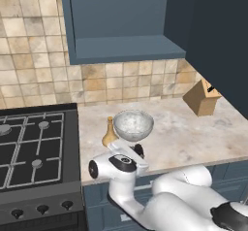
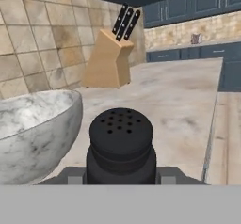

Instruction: Retrieve the bottle and the shaker from the cabinet and place them next to the mixing bowl on the counter. Then add garlic from the fridge to the mixing bowl.

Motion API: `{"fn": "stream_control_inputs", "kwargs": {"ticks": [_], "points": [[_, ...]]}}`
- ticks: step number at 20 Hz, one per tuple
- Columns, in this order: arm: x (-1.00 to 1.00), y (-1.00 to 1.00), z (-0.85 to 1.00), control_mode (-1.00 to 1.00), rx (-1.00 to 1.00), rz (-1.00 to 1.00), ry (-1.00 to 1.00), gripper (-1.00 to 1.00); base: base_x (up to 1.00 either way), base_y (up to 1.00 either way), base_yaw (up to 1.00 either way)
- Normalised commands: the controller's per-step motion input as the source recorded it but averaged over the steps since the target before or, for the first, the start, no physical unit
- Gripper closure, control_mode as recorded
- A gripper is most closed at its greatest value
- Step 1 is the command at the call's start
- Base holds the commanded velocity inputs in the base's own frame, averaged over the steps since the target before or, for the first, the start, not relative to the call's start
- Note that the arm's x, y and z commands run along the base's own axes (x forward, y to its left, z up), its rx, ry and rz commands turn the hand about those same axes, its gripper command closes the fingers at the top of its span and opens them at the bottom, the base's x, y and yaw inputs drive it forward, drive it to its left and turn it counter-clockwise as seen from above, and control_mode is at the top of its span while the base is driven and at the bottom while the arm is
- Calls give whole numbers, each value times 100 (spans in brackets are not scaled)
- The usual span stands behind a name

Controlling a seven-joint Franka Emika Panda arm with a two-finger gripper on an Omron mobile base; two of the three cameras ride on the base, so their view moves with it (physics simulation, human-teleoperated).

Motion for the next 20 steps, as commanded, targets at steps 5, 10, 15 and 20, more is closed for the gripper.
{"fn": "stream_control_inputs", "kwargs": {"ticks": [5,10,15,20], "points": [[25,6,-19,-100,0,4,6,100,0,0,0],[20,6,-27,-100,0,6,4,100,0,0,0],[21,0,-23,-100,0,10,0,100,0,0,0],[25,0,-7,-100,0,9,2,100,0,0,0]]}}
